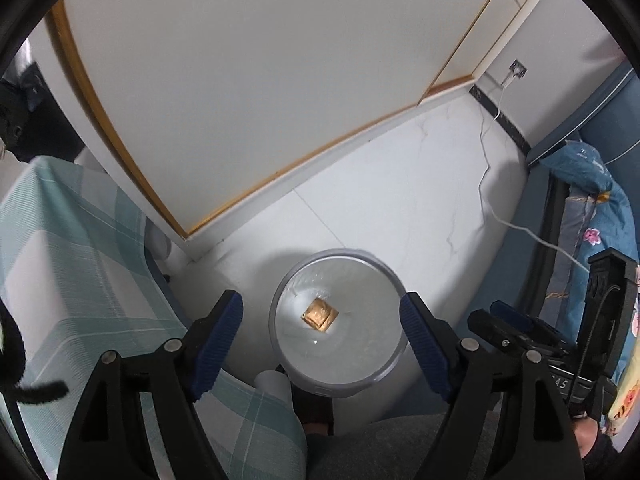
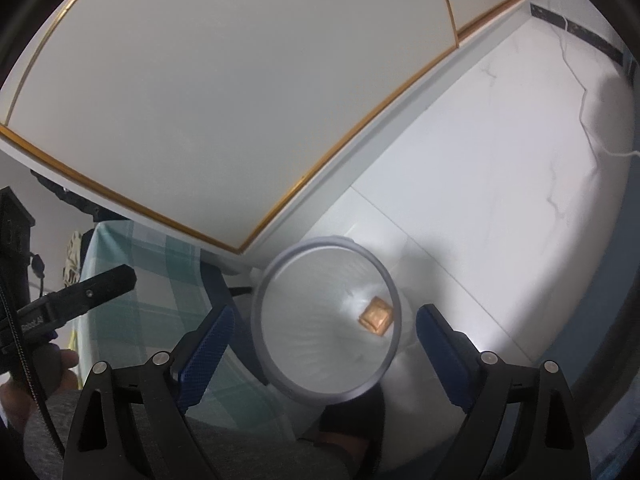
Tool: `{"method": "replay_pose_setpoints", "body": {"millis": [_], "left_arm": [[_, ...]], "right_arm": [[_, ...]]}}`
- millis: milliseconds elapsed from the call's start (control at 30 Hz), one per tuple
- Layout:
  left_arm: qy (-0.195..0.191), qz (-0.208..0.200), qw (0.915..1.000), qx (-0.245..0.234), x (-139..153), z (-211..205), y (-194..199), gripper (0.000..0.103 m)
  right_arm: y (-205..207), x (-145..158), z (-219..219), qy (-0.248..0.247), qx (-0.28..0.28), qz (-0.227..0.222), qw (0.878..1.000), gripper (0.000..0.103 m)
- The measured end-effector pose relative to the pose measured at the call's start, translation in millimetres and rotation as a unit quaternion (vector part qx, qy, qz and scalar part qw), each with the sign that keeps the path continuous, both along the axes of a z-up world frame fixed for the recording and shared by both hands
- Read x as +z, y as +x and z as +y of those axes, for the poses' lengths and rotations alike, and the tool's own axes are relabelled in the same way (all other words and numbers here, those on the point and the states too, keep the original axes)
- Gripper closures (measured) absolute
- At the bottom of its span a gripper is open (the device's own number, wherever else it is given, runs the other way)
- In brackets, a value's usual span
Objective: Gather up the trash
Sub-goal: 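Move the right tool back over the table toward the trash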
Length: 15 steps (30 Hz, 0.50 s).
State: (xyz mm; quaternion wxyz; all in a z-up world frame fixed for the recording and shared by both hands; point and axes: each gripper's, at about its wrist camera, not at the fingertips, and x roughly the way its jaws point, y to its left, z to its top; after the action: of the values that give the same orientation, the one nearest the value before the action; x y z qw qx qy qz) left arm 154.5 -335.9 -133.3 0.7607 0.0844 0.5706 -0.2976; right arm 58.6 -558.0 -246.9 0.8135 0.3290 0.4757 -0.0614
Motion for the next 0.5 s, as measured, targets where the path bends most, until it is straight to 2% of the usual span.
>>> {"method": "replay_pose_setpoints", "body": {"millis": [233, 500], "left_arm": [[-0.018, -0.045, 0.9988, 0.011, 31.2, 11.4, -10.2, 0.025], [-0.056, -0.093, 0.9919, 0.066, 75.2, 58.6, -20.0, 0.024]], "right_arm": [[-8.6, 35.1, 6.7, -0.028, -0.002, -0.024, 0.999, 0.01], [-18.2, 108.3, 26.6, -0.078, 0.006, -0.103, 0.992, 0.01]]}}
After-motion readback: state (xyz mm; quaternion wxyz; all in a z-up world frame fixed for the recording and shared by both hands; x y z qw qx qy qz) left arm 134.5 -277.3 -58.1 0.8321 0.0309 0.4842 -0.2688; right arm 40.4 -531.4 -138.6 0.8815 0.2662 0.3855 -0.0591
